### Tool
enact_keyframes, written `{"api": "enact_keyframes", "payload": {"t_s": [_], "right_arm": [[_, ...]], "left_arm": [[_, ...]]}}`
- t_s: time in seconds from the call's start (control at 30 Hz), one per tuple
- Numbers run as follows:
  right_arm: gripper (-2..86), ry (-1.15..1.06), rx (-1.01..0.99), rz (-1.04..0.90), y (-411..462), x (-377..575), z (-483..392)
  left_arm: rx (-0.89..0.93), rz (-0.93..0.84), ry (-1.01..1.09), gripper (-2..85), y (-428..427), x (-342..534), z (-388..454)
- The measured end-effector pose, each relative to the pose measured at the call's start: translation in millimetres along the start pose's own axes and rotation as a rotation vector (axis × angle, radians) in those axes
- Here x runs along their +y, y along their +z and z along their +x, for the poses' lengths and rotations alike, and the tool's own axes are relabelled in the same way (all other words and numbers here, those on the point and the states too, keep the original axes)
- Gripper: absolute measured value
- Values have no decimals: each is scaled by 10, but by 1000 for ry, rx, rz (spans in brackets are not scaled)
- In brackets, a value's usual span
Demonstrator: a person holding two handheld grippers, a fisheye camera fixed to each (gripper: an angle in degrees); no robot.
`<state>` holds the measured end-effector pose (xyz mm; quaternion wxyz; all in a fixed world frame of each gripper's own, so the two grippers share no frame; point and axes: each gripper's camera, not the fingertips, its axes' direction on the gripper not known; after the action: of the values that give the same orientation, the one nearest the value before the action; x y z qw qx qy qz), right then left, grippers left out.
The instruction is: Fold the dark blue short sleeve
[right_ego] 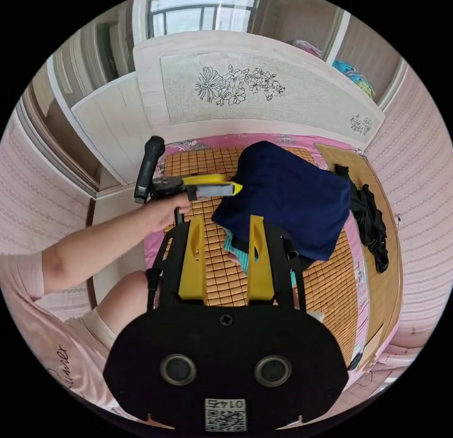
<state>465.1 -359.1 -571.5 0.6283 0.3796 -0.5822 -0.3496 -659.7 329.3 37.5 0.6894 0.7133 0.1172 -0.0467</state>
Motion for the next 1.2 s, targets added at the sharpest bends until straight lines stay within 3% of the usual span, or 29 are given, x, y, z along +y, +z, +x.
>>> {"api": "enact_keyframes", "payload": {"t_s": [0.1,0.2,0.3,0.37,0.43,0.5,0.57,0.73,0.9,0.97,1.1,1.2], "right_arm": [[147,122,-35,-48,271,-463,269],[168,172,-42,-23,387,-703,302],[169,136,41,-39,535,-815,125],[126,132,144,-125,645,-818,89],[26,176,253,-123,604,-710,150],[7,229,229,-73,396,-456,344],[1,274,196,-47,209,-182,514],[-4,341,150,48,-232,875,726],[-5,450,80,68,-302,1879,776],[-5,465,99,36,-217,2020,806],[-6,511,44,83,-161,2294,880],[-5,511,52,120,-226,2607,851]], "left_arm": [[123,42,-37,25,-60,-4,-12],[126,192,179,-3,-358,186,410],[68,173,382,-7,-391,377,924],[69,169,437,-7,-391,484,1123],[31,159,498,-5,-408,635,1288],[15,162,521,-3,-472,735,1301],[10,191,512,-3,-591,793,1197],[-173,172,194,16,-671,317,531],[-85,84,7,122,-283,-322,377],[-28,70,26,112,-95,-390,533],[33,-140,52,2,439,-194,740],[29,-66,192,-8,225,277,1009]]}}
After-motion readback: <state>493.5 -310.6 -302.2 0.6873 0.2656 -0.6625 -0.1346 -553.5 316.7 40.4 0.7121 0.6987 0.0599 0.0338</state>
